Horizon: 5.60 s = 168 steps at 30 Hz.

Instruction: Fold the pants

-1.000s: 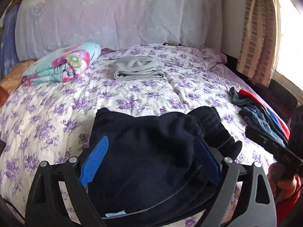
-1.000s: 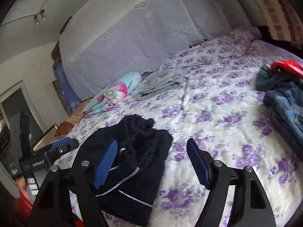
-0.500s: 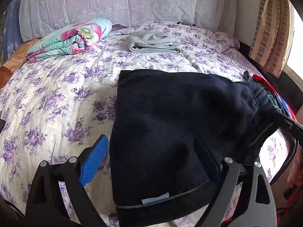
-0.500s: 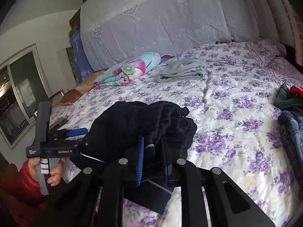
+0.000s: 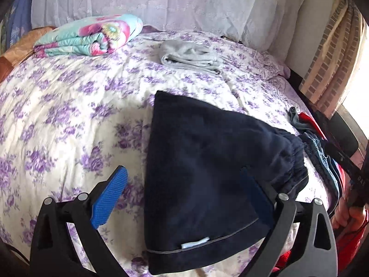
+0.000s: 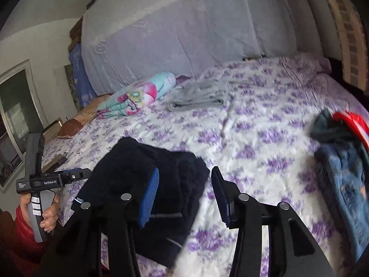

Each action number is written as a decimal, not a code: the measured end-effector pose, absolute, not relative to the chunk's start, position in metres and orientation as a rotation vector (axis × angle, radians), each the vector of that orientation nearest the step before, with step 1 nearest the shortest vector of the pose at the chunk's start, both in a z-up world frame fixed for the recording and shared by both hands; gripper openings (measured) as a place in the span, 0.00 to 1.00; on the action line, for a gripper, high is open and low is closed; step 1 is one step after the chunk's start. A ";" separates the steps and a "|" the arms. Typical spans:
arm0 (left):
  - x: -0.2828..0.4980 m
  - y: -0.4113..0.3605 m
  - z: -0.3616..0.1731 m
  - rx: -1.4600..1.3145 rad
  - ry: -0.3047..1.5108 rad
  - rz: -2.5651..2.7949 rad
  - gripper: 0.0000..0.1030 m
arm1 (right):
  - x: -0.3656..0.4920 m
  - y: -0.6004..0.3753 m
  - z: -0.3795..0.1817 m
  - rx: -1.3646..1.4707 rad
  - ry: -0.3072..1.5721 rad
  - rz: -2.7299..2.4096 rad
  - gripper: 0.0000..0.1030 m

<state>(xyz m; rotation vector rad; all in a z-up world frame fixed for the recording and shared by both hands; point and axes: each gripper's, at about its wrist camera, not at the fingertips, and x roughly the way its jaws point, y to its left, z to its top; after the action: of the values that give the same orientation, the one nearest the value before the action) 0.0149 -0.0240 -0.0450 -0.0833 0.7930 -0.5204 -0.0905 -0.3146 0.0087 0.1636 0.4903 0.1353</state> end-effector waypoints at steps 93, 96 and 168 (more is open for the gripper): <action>0.477 -0.208 -0.020 -0.103 0.732 -0.288 0.23 | 0.415 -0.423 -0.051 0.327 0.462 -0.133 0.49; 0.475 -0.207 -0.057 -0.107 0.640 -0.224 0.55 | 0.422 -0.439 -0.051 0.390 0.499 -0.070 0.58; 0.214 -0.137 -0.004 0.072 0.457 -0.221 0.95 | 0.185 -0.322 0.024 0.193 0.287 -0.154 0.92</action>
<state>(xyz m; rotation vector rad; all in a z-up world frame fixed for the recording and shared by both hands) 0.2139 -0.1374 -0.0045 0.0722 0.4565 -0.2211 0.1854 -0.3218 0.0243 0.1932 0.2869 -0.1536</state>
